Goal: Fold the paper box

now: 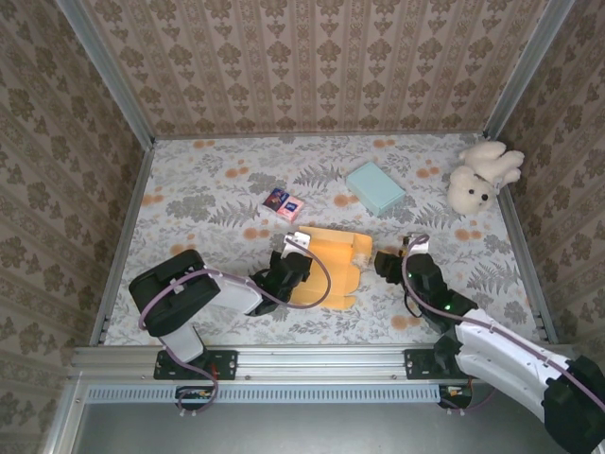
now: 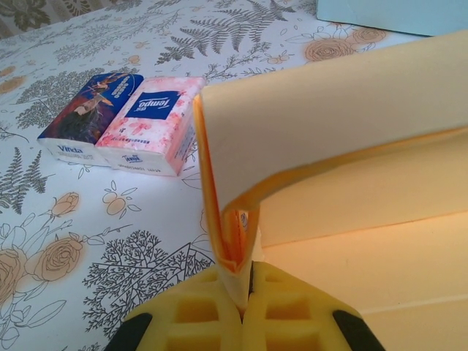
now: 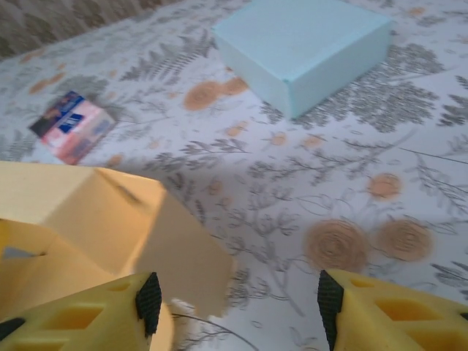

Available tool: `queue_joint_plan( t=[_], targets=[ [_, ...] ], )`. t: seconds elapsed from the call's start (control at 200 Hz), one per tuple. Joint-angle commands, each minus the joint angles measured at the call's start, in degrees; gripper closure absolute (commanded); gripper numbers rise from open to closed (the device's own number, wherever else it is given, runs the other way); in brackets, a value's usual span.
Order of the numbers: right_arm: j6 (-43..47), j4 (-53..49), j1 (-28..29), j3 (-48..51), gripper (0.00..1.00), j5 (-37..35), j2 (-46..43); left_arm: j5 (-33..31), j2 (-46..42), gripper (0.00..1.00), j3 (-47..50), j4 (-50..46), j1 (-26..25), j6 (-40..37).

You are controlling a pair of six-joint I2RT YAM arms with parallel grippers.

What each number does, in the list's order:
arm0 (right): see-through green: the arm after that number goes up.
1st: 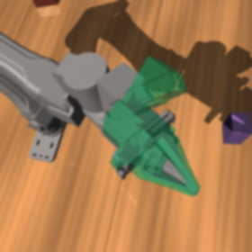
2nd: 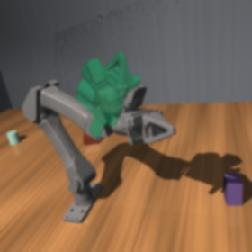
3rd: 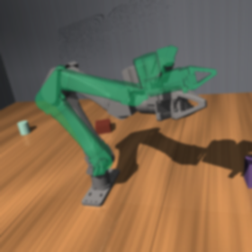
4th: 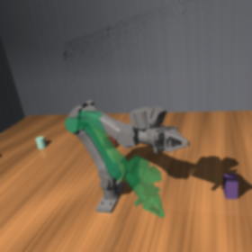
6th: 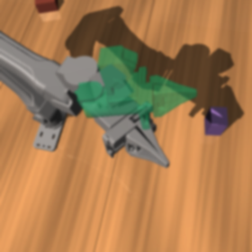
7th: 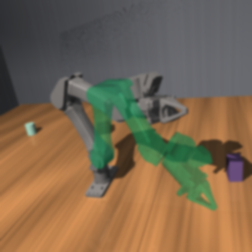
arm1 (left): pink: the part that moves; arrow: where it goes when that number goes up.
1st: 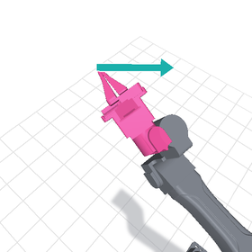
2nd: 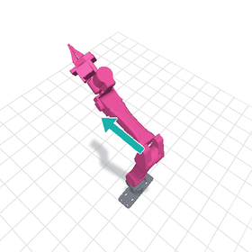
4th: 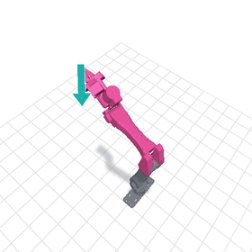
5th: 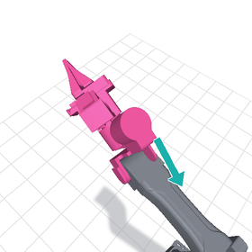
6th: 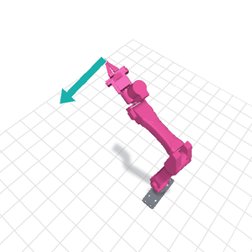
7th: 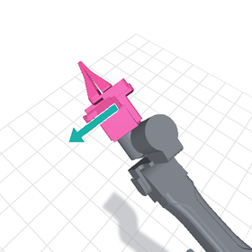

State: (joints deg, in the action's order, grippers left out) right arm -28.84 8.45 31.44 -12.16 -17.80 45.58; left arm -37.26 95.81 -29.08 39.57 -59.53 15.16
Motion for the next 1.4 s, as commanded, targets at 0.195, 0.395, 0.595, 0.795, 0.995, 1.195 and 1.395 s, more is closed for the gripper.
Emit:
queue_joint_plan(
  t=[0.195,0.395,0.595,0.795,0.995,1.195,1.395],
  targets=[
    [4.36,7.62,-0.50,-1.17,0.38,4.77,9.39,2.63,0.17,1.00,1.74,-3.79,0.11,-1.10],
    [6.72,11.48,-0.48,-2.69,0.38,7.27,14.37,2.85,0.61,1.00,1.44,-3.45,-0.03,-1.33],
    [8.78,14.69,-0.50,-3.98,0.38,10.33,18.40,2.98,0.73,1.00,1.57,-3.20,-0.12,-1.72],
    [10.70,16.85,-0.42,-4.71,0.38,11.76,20.80,3.91,0.75,1.00,2.09,-2.16,-0.19,-2.23],
    [12.96,19.96,-0.15,-4.97,0.43,14.99,22.93,4.30,0.74,1.00,2.01,-2.04,-0.24,-2.58],
    [14.16,21.99,0.63,-5.76,0.49,17.12,25.18,4.21,0.53,1.00,2.10,-2.03,-0.33,-2.67],
    [14.51,23.19,1.08,-5.99,0.56,19.01,25.87,4.03,0.65,1.00,2.03,-1.95,-0.43,-2.57]
  ],
)
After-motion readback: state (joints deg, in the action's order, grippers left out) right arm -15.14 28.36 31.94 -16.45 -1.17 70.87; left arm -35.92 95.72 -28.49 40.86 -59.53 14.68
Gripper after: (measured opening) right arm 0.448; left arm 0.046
